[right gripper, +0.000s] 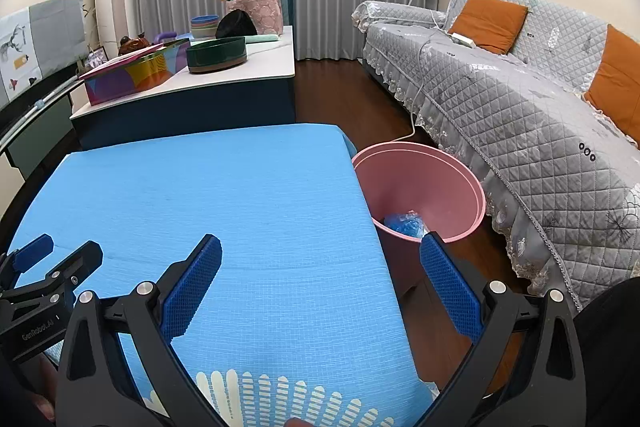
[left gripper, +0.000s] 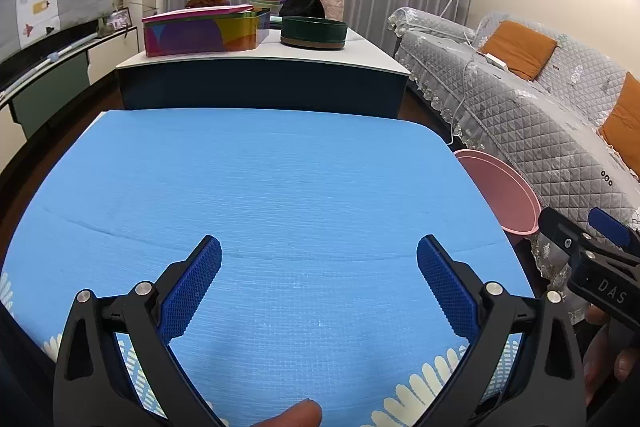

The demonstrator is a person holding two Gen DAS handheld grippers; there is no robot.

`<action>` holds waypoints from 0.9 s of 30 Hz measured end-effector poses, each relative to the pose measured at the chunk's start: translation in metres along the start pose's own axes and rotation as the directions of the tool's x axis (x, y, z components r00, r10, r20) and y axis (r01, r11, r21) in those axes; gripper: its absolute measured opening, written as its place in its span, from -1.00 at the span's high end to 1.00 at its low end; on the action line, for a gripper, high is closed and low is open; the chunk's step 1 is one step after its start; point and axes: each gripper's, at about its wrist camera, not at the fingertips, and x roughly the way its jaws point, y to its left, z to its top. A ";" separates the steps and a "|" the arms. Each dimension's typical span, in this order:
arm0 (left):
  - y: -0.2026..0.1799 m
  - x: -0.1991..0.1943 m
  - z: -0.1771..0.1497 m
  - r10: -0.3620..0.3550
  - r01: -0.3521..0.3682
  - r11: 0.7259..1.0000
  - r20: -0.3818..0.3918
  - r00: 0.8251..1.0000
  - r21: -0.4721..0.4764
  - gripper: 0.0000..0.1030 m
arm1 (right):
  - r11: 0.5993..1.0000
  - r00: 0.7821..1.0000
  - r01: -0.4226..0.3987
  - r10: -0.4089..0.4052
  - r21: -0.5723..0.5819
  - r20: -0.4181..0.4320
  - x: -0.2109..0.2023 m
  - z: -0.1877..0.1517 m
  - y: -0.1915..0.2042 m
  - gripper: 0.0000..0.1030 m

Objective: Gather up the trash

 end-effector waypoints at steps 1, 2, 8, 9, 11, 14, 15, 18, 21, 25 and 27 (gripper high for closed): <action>0.000 0.000 0.000 0.001 -0.001 1.000 0.001 1.000 0.000 -0.85 | 1.000 1.000 0.000 0.000 0.001 0.000 0.000 0.000 0.000 -0.90; 0.000 0.000 0.000 0.002 -0.002 1.000 0.002 1.000 0.000 -0.85 | 1.000 1.000 0.000 0.000 0.001 0.001 0.000 0.000 0.000 -0.90; -0.002 -0.001 -0.001 0.000 0.000 1.000 0.003 1.000 0.009 -0.85 | 1.000 1.000 0.002 -0.002 0.000 0.003 0.000 0.000 -0.001 -0.90; -0.003 -0.001 -0.001 -0.001 0.001 1.000 0.004 1.000 0.010 -0.85 | 1.000 1.000 0.002 -0.002 0.001 0.003 0.000 0.000 -0.001 -0.90; -0.003 0.000 0.000 -0.001 0.001 1.000 0.006 1.000 0.012 -0.85 | 1.000 1.000 0.003 -0.003 0.001 0.003 0.000 0.000 -0.001 -0.90; -0.004 0.000 0.001 -0.002 0.002 1.000 0.007 1.000 0.015 -0.85 | 1.000 1.000 0.002 -0.002 0.001 0.003 -0.001 0.000 -0.002 -0.90; -0.004 -0.001 0.000 -0.002 0.002 1.000 0.007 1.000 0.017 -0.85 | 1.000 1.000 0.002 -0.002 0.001 0.003 -0.001 0.000 -0.002 -0.90; -0.004 0.001 0.001 -0.002 0.001 1.000 0.008 1.000 0.020 -0.85 | 1.000 1.000 0.002 -0.002 0.001 0.003 -0.001 0.000 -0.002 -0.90; -0.004 0.001 0.001 -0.001 0.001 1.000 0.006 1.000 0.019 -0.85 | 1.000 1.000 0.002 -0.002 0.001 0.003 -0.001 0.000 -0.002 -0.90; -0.005 0.001 0.000 0.001 -0.001 1.000 0.004 1.000 0.024 -0.85 | 1.000 1.000 0.002 -0.002 0.002 0.002 -0.001 0.000 -0.002 -0.90; -0.006 0.001 0.000 -0.001 0.000 1.000 0.003 1.000 0.026 -0.85 | 1.000 1.000 0.002 -0.002 0.001 0.003 -0.001 0.000 -0.002 -0.90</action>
